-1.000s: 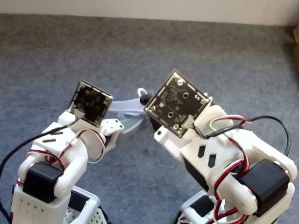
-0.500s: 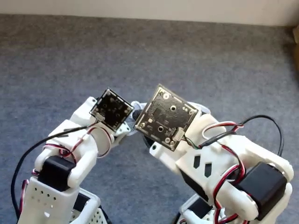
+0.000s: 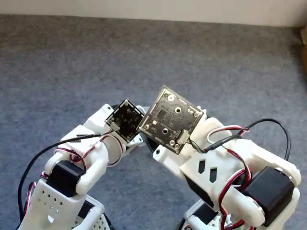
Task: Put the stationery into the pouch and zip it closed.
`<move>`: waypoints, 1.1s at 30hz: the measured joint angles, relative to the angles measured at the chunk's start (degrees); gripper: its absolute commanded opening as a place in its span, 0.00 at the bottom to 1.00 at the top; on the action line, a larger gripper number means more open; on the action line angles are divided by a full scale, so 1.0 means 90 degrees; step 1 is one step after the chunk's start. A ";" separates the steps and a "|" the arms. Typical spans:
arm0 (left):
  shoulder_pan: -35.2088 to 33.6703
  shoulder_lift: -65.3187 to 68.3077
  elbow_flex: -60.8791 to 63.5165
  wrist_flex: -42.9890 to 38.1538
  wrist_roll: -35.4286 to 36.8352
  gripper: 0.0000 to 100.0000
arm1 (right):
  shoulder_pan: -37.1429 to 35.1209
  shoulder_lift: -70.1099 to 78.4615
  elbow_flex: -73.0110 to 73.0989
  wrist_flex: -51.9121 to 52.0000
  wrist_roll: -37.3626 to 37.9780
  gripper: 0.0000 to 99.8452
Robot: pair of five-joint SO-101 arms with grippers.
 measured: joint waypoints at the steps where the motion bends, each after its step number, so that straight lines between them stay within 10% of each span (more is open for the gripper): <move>1: 0.0000 0.0000 0.0000 0.0000 0.0000 0.19 | 0.0010 0.0000 0.0000 0.0000 -0.0010 0.00; 11: 0.0000 0.0000 0.0010 0.0000 0.0010 0.00 | 0.0752 -0.0010 0.0000 0.0000 -0.0020 0.00; 33: 0.0010 -0.0254 0.0117 0.0156 0.0322 0.01 | 0.2315 0.0010 0.0313 -0.0752 -0.0274 0.00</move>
